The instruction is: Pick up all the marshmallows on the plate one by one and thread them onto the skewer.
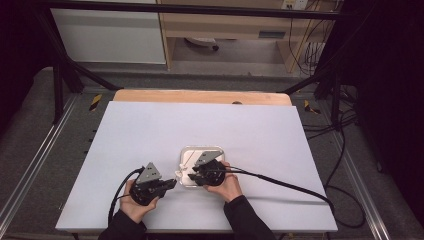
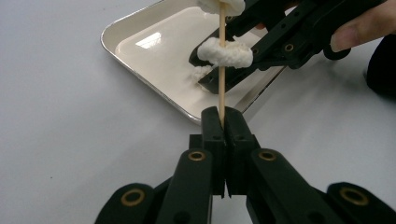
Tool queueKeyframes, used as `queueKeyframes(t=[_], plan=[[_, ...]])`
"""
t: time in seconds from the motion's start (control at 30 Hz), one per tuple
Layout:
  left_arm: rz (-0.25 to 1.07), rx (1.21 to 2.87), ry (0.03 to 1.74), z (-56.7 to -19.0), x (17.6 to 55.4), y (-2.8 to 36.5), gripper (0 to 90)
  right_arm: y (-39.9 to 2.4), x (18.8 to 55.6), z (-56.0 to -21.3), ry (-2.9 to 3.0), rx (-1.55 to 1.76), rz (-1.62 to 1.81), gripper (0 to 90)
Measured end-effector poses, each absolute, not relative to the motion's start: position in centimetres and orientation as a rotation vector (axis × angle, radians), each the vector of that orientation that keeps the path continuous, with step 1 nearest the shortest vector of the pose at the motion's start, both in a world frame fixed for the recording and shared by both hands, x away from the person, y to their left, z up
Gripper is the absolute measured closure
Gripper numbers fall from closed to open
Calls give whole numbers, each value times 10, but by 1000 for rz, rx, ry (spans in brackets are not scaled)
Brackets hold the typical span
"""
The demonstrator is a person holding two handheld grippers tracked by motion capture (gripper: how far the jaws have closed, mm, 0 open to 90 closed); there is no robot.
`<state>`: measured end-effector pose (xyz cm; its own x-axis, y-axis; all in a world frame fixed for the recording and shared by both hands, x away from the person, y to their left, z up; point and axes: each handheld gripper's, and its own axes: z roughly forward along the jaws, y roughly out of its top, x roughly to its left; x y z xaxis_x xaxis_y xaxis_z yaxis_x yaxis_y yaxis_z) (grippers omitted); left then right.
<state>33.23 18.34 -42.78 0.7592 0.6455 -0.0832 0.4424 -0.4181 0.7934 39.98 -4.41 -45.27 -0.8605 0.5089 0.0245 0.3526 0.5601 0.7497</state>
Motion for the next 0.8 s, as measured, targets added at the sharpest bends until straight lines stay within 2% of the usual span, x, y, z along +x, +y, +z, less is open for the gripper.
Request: queueKeyframes(t=[0.23,0.8], plan=[[297,2079,811,-428,332,183,886,-46,401,-449,2597,767,1208,705],[304,2070,796,-426,329,182,886,-65,401,-416,2564,865,1327,719]])
